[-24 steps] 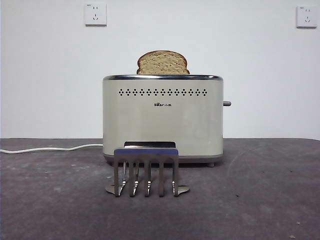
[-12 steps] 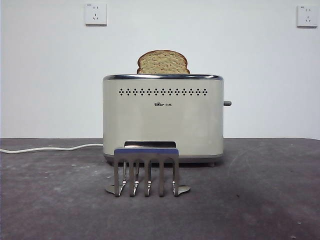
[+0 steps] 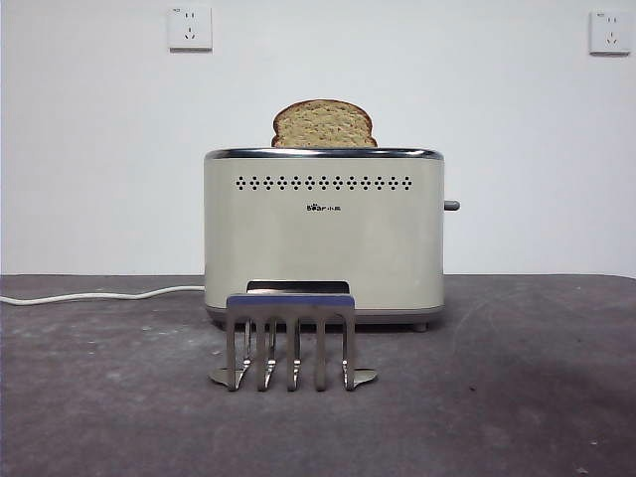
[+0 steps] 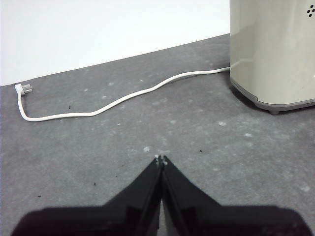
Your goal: Pick up a slice of bread from the rack,put the bread on the toaster,press the button
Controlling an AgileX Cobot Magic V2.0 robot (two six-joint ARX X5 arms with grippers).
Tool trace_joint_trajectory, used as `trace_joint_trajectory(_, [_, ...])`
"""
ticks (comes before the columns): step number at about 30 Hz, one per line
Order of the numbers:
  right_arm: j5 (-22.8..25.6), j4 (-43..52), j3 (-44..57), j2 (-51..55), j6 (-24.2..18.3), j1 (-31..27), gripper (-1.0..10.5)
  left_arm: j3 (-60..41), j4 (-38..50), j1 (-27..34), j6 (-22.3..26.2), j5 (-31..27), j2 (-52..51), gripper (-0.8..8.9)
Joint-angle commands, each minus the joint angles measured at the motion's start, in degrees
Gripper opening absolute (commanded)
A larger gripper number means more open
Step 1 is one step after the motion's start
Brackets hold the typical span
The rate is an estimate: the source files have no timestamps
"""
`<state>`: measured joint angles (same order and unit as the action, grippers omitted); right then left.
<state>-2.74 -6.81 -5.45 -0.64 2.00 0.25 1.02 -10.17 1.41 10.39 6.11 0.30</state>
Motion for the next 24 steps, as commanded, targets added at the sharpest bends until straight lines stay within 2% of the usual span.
trace_joint_trajectory(1, [0.2, 0.5, 2.5, 0.6, 1.2, -0.3, 0.0, -0.8, 0.1, 0.2, -0.4, 0.0, -0.2, -0.03])
trace_joint_trajectory(24, [0.1, -3.4, 5.1, 0.4, 2.0, -1.7, 0.0, -0.8, 0.1, 0.2, -0.4, 0.0, -0.2, -0.03])
